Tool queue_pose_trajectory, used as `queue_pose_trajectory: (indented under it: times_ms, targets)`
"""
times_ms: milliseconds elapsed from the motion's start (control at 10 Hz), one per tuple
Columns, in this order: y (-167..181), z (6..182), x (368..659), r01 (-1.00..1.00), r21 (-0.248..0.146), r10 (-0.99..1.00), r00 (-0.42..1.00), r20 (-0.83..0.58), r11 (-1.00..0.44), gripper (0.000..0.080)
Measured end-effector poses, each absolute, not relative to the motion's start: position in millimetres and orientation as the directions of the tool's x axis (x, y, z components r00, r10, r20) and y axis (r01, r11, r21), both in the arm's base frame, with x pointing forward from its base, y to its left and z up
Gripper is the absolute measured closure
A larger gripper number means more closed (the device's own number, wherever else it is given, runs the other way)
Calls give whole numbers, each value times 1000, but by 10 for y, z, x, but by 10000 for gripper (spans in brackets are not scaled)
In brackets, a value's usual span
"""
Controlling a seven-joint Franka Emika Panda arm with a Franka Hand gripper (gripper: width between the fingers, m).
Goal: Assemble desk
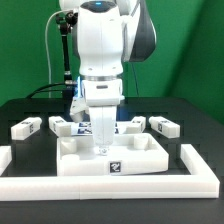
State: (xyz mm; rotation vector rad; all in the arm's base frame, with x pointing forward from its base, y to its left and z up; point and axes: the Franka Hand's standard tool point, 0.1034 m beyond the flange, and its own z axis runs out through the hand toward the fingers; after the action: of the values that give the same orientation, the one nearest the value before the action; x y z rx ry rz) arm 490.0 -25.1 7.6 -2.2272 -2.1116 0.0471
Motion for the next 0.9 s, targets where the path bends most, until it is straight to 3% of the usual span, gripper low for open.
queue_pose_trajectory:
  times_ms: [100, 300, 900]
  targets:
    - [-252, 76, 4899, 996, -73, 998, 55, 27, -52, 440]
    - [-254, 75, 4900, 996, -73, 998, 55, 27, -52, 710]
    - [-256, 87, 4923, 996, -64, 998, 55, 27, -53, 741]
